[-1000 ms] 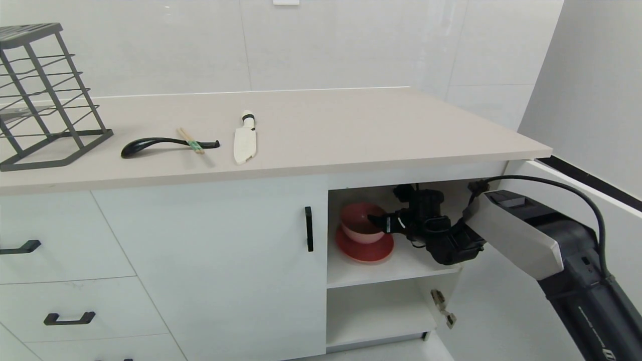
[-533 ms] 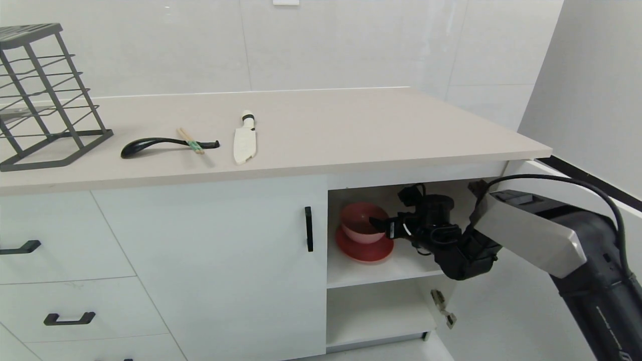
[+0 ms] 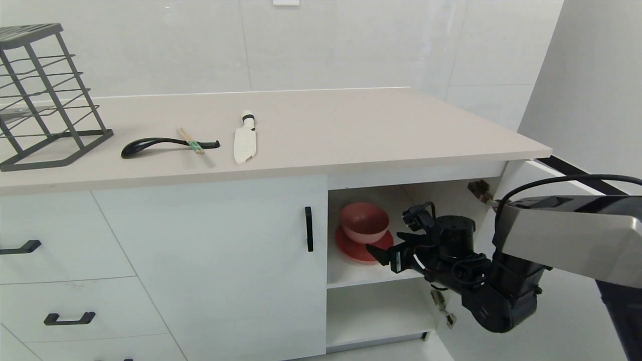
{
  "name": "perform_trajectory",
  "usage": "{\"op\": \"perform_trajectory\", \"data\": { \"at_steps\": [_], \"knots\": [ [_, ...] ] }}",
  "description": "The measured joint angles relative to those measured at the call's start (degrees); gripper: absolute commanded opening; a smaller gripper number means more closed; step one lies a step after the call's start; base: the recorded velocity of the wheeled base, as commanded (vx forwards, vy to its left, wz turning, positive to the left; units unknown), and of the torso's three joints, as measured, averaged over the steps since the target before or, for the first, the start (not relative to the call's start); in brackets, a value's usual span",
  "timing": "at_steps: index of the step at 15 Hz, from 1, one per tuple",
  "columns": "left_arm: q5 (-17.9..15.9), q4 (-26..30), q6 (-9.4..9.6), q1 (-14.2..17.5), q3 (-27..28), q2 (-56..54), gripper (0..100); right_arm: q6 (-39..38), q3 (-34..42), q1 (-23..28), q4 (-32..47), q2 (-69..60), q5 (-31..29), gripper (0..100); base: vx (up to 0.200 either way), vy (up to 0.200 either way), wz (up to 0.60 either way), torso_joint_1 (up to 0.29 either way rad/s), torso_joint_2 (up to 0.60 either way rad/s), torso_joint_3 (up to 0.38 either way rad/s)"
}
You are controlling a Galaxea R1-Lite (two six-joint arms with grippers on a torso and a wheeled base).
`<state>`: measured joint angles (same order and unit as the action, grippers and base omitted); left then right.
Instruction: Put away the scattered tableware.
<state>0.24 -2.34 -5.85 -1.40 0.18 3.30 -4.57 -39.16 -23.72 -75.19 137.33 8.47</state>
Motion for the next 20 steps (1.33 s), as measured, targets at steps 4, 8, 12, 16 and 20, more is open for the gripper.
{"op": "perform_trajectory", "data": {
  "at_steps": [4,8,12,16,20],
  "knots": [
    [0.0,0.0,-0.02,0.0,0.0,0.0,100,0.2,6.8,-4.4,-0.5,-5.6,0.0,100,0.0,0.0,0.0,0.0,0.0,0.0],
    [0.0,0.1,-0.02,0.0,0.0,0.0,100,0.2,13.4,-7.4,-0.4,-14.7,0.0,100,0.0,0.0,0.0,0.0,0.0,0.0],
    [0.0,0.1,-0.06,0.0,0.0,0.0,100,0.1,20.0,-8.4,-0.2,-28.7,0.1,100,0.0,0.0,0.0,0.0,0.0,0.0],
    [0.0,0.1,-0.09,0.1,0.0,-0.1,100,-0.2,25.6,-7.8,2.3,-47.5,0.0,100,0.0,0.0,0.0,0.0,0.0,0.0],
    [0.1,0.0,-0.09,0.1,0.0,-0.1,100,-0.3,28.0,2.1,6.2,-68.9,0.4,100,0.0,0.0,0.0,0.0,0.0,0.0]
  ]
}}
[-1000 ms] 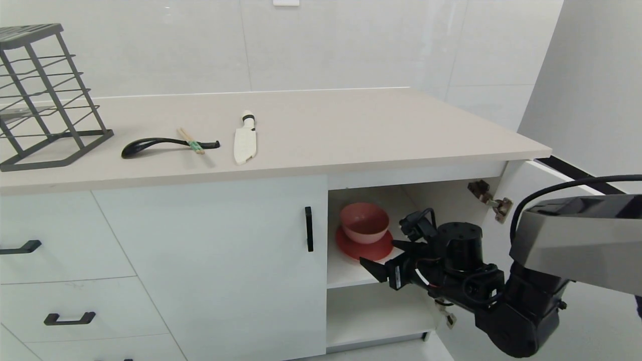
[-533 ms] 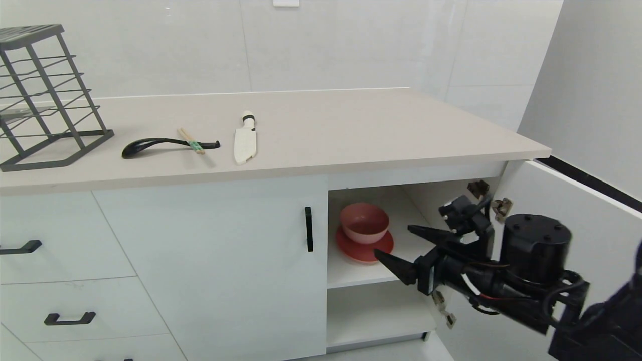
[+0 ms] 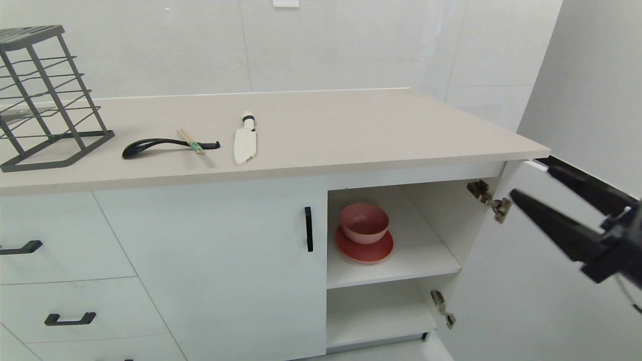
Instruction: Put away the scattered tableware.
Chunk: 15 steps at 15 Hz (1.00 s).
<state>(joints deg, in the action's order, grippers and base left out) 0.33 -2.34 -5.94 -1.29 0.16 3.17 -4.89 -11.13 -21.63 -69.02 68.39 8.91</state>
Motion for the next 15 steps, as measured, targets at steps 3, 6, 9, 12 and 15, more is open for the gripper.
{"op": "perform_trajectory", "data": {
  "at_steps": [3,6,9,12,15],
  "knots": [
    [0.0,0.0,-0.02,0.6,0.0,-1.3,100,0.3,2.2,9.0,0.8,-15.2,2.1,100,0.0,0.0,0.0,0.0,0.0,0.0],
    [0.1,0.0,0.02,1.0,-0.1,-2.5,100,3.3,7.0,15.0,2.1,-29.5,3.2,100,0.0,0.0,0.0,0.0,0.0,0.0],
    [0.1,0.0,-0.02,1.1,-0.1,-2.9,100,5.4,9.8,18.8,13.0,-44.3,3.9,100,0.0,0.0,0.0,0.0,0.0,0.0],
    [0.0,0.0,0.15,1.1,-0.1,-3.0,100,6.6,10.7,20.7,33.2,-59.2,3.9,100,0.0,0.0,0.0,0.0,0.0,0.0],
    [-0.1,0.0,2.17,1.1,-0.1,-3.0,100,6.9,11.0,21.4,55.4,-65.8,-7.8,100,0.0,0.0,0.0,0.0,0.0,0.0]
  ]
}}
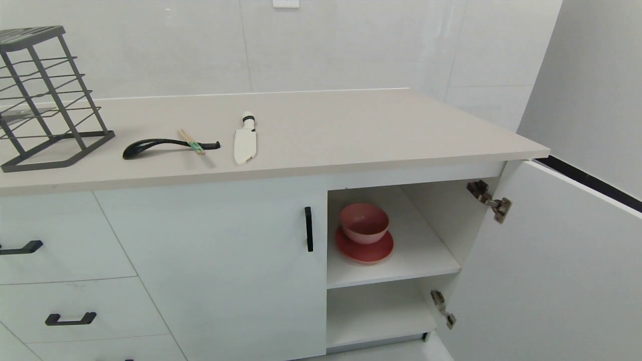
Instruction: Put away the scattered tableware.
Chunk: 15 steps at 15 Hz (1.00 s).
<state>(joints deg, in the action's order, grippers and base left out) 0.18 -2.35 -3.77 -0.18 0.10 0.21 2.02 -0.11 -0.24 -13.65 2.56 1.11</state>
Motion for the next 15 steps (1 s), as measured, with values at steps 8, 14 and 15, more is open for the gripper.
{"op": "perform_trajectory", "data": {
  "at_steps": [8,14,15],
  "knots": [
    [-0.1,2.4,3.36,0.1,-0.1,0.0,100,-1.4,0.0,0.2,10.4,-2.7,-11.5,100,-0.025,0.0,0.0,0.001,0.0,0.001],
    [-0.1,2.4,3.34,0.1,-0.1,0.0,100,-1.8,0.0,0.2,13.6,-2.7,-2.8,100,-0.2,0.0,0.0,0.007,0.0,0.002],
    [-0.1,2.5,3.33,0.1,-0.1,0.0,100,-1.9,0.0,0.2,13.6,-2.7,-2.8,100,-0.2,0.0,0.0,0.002,0.0,-0.002]
  ]
}}
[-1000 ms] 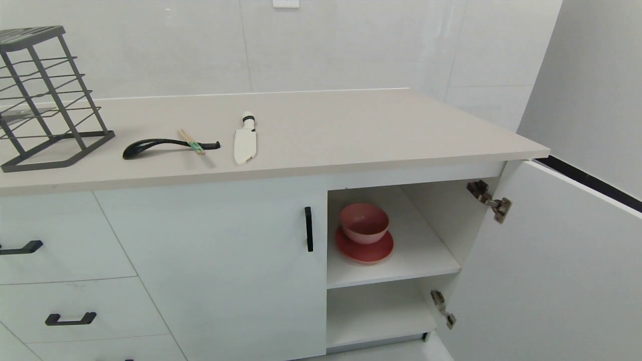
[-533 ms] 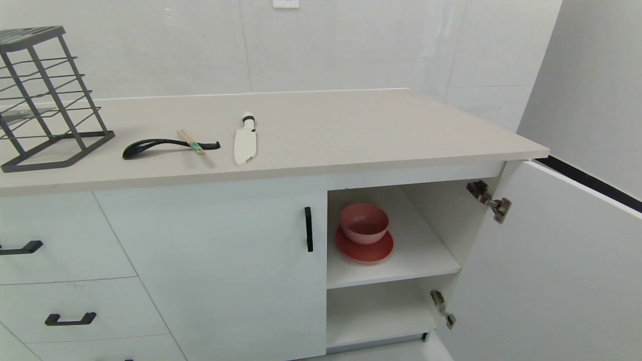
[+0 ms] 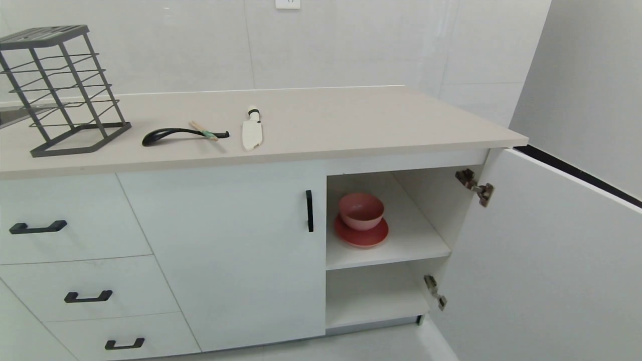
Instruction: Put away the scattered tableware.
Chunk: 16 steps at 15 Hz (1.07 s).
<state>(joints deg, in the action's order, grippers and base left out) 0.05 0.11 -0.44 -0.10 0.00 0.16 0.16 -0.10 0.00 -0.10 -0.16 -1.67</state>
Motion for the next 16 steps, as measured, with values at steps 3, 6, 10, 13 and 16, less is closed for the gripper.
{"op": "perform_trajectory", "data": {
  "at_steps": [3,6,10,13,16],
  "knots": [
    [0.0,0.0,-0.02,0.0,0.0,0.0,100,0.0,0.0,0.0,0.0,0.0,0.0,100,-0.067,-0.2,0.0,0.001,0.0,0.005],
    [0.0,0.0,0.01,0.0,0.0,0.0,100,0.0,0.0,0.0,0.1,0.0,0.0,100,0.0,-0.2,0.0,-0.001,0.0,0.002],
    [0.0,0.0,-0.02,0.0,0.0,0.0,100,0.0,0.0,0.0,0.0,0.0,0.0,100,-0.05,-0.15,0.0,0.001,0.0,0.002],
    [0.0,0.0,-0.16,0.0,0.0,0.0,100,0.0,0.0,0.0,0.0,0.0,0.0,100,-0.2,0.0,0.0,0.009,0.0,0.002],
    [0.0,0.0,-0.07,0.0,0.0,0.0,100,0.0,0.0,0.0,0.1,0.0,0.0,100,-0.133,-0.2,0.0,0.002,0.01,0.002]
  ]
}}
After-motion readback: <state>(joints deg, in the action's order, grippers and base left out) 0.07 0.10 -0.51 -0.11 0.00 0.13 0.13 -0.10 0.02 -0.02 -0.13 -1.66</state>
